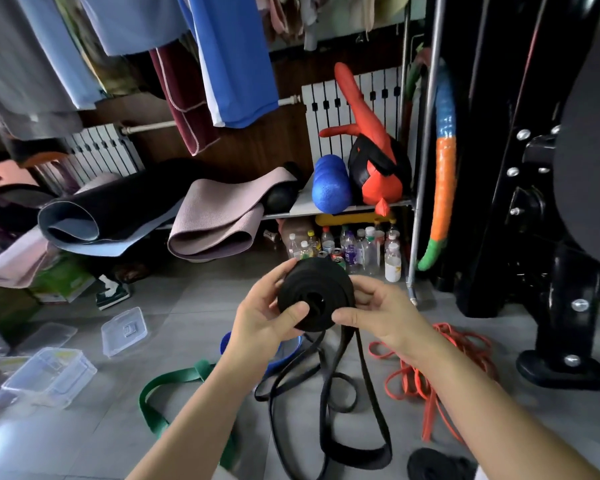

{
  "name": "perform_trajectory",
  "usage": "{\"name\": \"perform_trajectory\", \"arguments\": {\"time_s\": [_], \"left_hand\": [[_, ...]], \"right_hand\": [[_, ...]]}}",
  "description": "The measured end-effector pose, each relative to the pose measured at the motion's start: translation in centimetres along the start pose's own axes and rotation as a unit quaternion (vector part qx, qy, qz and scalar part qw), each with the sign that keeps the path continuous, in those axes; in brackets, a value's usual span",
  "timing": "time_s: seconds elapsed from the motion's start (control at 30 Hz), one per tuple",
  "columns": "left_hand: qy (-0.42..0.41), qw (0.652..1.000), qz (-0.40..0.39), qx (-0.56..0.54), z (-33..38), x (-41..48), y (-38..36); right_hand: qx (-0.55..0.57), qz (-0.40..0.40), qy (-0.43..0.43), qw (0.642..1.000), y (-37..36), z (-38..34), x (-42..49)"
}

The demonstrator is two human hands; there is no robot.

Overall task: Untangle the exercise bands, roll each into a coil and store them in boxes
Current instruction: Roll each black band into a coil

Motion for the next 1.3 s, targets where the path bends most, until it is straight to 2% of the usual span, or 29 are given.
{"name": "perform_trajectory", "arguments": {"time_s": [0.1, 0.13, 0.2, 0.27, 0.33, 0.4, 0.43, 0.5, 0.7, 0.8, 0.93, 1.0, 1.07, 1.2, 1.3], "left_hand": [[0.048, 0.999, -0.002, -0.009, -1.5, -0.4, -1.0], [0.039, 0.999, -0.004, 0.03, -1.5, -0.2, -1.0], [-0.035, 0.983, -0.011, 0.178, -0.2, 0.5, -1.0], [-0.146, 0.928, -0.049, 0.339, 1.9, 0.9, -1.8], [-0.23, 0.849, -0.146, 0.453, 2.7, 0.3, -3.9], [-0.252, 0.791, -0.221, 0.512, 2.2, -0.4, -5.4], [-0.253, 0.781, -0.231, 0.522, 2.1, -0.4, -5.7], [-0.26, 0.789, -0.21, 0.516, 2.5, -0.1, -5.4], [-0.226, 0.861, -0.081, 0.449, 3.2, 0.2, -3.1], [-0.188, 0.914, -0.018, 0.36, 3.5, 0.1, -2.2], [-0.082, 0.979, 0.064, 0.174, 2.6, 0.1, -0.9], [-0.06, 0.987, 0.089, 0.121, 2.4, 0.0, -0.6], [-0.058, 0.988, 0.079, 0.117, 2.3, -0.2, -0.9], [-0.046, 0.99, 0.051, 0.127, 2.0, -0.1, -1.1], [0.004, 0.996, 0.047, 0.081, 0.9, -0.2, -0.6]], "right_hand": [[0.008, 0.022, -0.004, 1.0, 0.7, -0.1, -0.1], [-0.003, 0.024, -0.006, 1.0, 1.0, -0.1, -0.1], [-0.036, 0.018, -0.014, 0.999, 1.3, 0.1, -0.1], [-0.064, -0.003, -0.028, 0.998, 1.2, 0.5, -0.3], [-0.076, -0.02, -0.043, 0.996, 0.9, 0.7, -0.6], [-0.073, -0.026, -0.043, 0.996, 0.7, 0.5, -0.8], [-0.068, -0.026, -0.041, 0.996, 0.6, 0.4, -0.8], [-0.06, -0.022, -0.038, 0.997, 0.7, 0.2, -0.9], [-0.089, -0.007, -0.038, 0.995, 1.7, 0.6, -0.8], [-0.089, 0.01, -0.027, 0.996, 2.1, 0.5, -0.7], [-0.059, 0.025, -0.003, 0.998, 1.8, 0.0, -0.9], [-0.022, 0.048, 0.003, 0.999, 1.9, -0.2, -1.0], [0.01, 0.065, 0.002, 0.998, 2.1, -0.2, -1.1], [0.038, 0.058, -0.018, 0.997, 2.2, -0.3, -1.2], [0.033, 0.051, -0.022, 0.998, 2.2, -0.3, -1.3]]}}
Point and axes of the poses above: each hand's wrist, its own x-axis towards the middle knuckle, its own y-axis out of the back of the hand, z = x × y, the point moved 10 cm from there along x, towards the middle knuckle, and after that the axes turned 14 degrees about z, right-handed, at the moved point
